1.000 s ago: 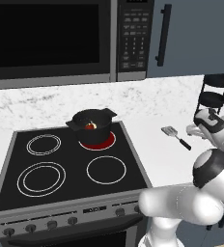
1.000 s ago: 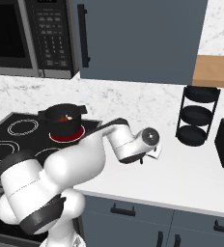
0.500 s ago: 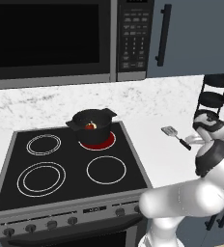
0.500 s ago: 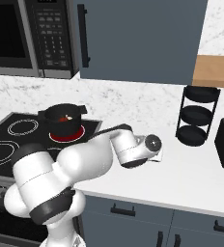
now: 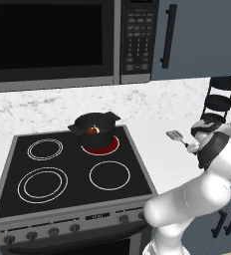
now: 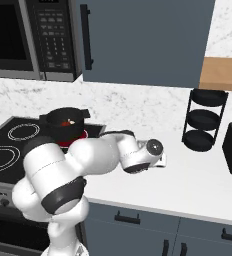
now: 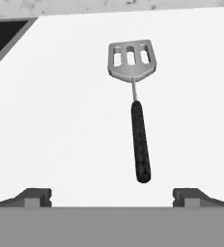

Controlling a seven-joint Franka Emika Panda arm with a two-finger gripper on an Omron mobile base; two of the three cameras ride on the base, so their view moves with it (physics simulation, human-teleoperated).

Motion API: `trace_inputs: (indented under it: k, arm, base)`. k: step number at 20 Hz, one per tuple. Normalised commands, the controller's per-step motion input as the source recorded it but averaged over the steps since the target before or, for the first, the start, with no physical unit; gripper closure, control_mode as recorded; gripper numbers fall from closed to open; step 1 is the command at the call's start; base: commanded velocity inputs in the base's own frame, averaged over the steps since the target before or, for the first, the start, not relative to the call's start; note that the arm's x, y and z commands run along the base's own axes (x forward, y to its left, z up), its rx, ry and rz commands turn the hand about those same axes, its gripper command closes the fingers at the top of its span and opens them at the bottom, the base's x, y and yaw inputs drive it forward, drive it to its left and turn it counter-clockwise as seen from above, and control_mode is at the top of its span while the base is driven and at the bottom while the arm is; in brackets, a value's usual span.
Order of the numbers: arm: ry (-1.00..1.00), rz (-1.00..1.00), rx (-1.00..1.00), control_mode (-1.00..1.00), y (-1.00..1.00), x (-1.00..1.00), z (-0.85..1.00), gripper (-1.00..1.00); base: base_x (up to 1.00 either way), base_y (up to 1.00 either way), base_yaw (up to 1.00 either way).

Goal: Put the mushroom and bell pepper in the pot. Retrieve the spatula and lightly stir the vegetables in the pot.

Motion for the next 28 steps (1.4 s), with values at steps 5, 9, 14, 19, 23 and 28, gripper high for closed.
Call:
trace_inputs:
  k: [5, 9, 14, 19, 23, 28]
  arm:
    - [0.07, 0.01, 0.00, -1.00, -0.01, 0.29, -0.31, -1.00]
    - [0.04, 0.01, 0.00, -1.00, -0.17, 0.30, -0.20, -1.00]
    - [0.01, 0.01, 0.00, -1.00, -0.27, 0.11, -0.28, -1.00]
    - [0.00, 0.03, 0.00, -1.00, -0.12, 0.00, -0.43, -1.00]
    - [0.00, 0.06, 0.00, -1.00, -0.02, 0.07, -0.35, -1.00]
    - [0.00, 0.07, 0.00, -1.00, 0.10, 0.13, -0.40, -1.00]
  base:
    - [0.00, 0.00, 0.00]
    - [0.00, 0.00, 0.00]
    - [0.00, 0.00, 0.00]
    - [0.00, 0.00, 0.00]
    - [0.00, 0.00, 0.00]
    - [0.00, 0.00, 0.00]
